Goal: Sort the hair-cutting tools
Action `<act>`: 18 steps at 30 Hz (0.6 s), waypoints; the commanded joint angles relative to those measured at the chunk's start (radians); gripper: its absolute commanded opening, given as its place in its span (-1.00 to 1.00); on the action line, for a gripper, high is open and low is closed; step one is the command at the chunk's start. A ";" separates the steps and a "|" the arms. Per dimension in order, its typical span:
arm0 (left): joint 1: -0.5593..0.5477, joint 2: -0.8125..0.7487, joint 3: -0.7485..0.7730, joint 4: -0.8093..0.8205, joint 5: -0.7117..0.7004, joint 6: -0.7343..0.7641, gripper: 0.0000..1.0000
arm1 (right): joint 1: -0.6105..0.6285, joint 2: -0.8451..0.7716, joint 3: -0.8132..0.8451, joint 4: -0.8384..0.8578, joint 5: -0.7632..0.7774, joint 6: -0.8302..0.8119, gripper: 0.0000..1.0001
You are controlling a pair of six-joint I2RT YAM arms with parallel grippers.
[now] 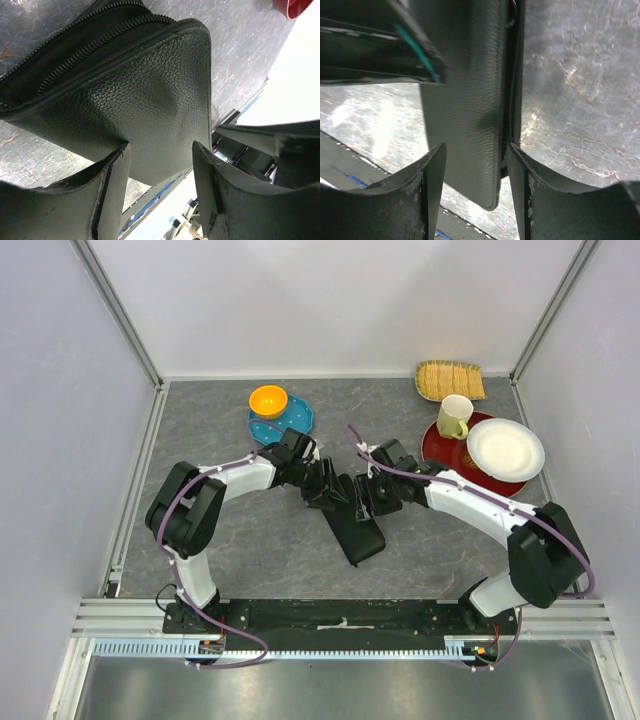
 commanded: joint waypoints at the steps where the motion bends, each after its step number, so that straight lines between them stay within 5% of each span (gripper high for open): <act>1: -0.006 0.010 0.042 -0.038 -0.059 0.054 0.23 | 0.002 0.036 -0.048 0.070 0.058 -0.006 0.18; 9: -0.006 -0.062 0.019 -0.133 -0.143 0.122 0.45 | 0.000 0.092 -0.085 0.122 0.060 0.008 0.22; 18: -0.006 -0.184 -0.148 -0.038 -0.131 0.194 0.83 | -0.001 0.059 -0.119 0.222 -0.152 0.025 0.31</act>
